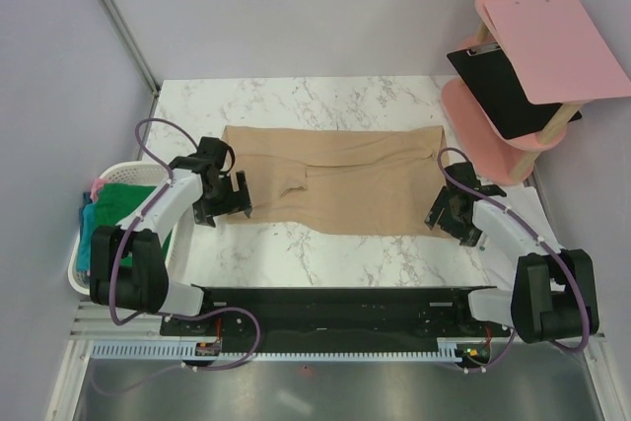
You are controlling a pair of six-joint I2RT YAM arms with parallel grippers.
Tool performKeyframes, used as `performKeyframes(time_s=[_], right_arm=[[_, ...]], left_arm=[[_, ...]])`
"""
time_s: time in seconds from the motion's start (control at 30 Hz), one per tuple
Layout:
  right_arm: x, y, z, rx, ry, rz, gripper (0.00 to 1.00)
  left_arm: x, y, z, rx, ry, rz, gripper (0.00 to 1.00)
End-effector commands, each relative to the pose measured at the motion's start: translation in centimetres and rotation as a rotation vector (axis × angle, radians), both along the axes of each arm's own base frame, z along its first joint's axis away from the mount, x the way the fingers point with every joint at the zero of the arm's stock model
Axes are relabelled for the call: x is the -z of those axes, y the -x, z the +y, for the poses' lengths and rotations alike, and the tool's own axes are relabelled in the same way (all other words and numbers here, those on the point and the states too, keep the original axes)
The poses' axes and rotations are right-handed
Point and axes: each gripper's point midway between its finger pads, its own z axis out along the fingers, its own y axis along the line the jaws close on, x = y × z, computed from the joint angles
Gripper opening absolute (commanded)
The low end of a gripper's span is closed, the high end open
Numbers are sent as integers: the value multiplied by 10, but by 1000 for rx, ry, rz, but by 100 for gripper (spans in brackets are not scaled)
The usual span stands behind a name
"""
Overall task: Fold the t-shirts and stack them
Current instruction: Grap the side of the flattened tshirt closest away from the robot with both arms, then fold the other side of the tshirt into a rectangle
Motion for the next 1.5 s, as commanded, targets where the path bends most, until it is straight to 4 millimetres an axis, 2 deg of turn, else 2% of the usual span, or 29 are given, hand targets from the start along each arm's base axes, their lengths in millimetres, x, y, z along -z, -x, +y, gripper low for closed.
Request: performKeyframes(time_s=[0.0, 0.03, 0.1, 0.13, 0.2, 0.27, 0.37, 0.6, 0.83, 0.93, 0.97, 1.03, 1.07, 1.1, 1.23, 1.3, 1.47], right_arm=[[10, -11, 8, 34, -62, -9, 72], [14, -11, 8, 39, -72, -2, 48], [25, -15, 17, 37, -118, 7, 33], [29, -15, 19, 36, -134, 10, 19], [34, -20, 24, 32, -157, 8, 0], [32, -23, 26, 22, -172, -8, 0], [15, -33, 24, 13, -159, -74, 0], [-46, -75, 26, -52, -151, -257, 0], [-83, -111, 30, -92, -154, -364, 0], [-85, -124, 33, -108, -163, -373, 0], [-82, -128, 37, -119, -180, -370, 0], [-83, -133, 40, -129, -190, -368, 0], [-82, -138, 42, -138, -198, -372, 0], [-81, -139, 42, -142, -196, -370, 0], [-79, -143, 41, -178, -178, -367, 0], [-82, -147, 41, -189, -171, -377, 0], [-90, -168, 42, -219, -157, -418, 0]], left_arm=[[-1, -10, -2, 30, 4, -36, 100], [-2, -11, -2, 30, -1, -38, 100], [-1, -12, -2, 30, -1, -36, 100], [0, -12, -1, 31, -6, -34, 100], [2, -11, -1, 28, -7, -25, 100], [5, -11, 0, 26, -11, -16, 100], [9, -11, 0, 20, -14, -6, 100], [20, -10, -1, 5, -19, 30, 99], [37, -15, -5, -8, -25, 79, 95], [40, -32, -10, -26, -23, 73, 83], [42, -35, -11, -26, -24, 77, 66], [46, -42, -14, -26, -22, 87, 41], [46, -44, -14, -23, -22, 87, 12], [44, -44, -17, -16, -22, 85, 2], [29, -38, -22, -8, 4, 37, 2], [11, -41, -25, 1, 31, -20, 2], [-39, -72, -44, 39, 131, -170, 2]])
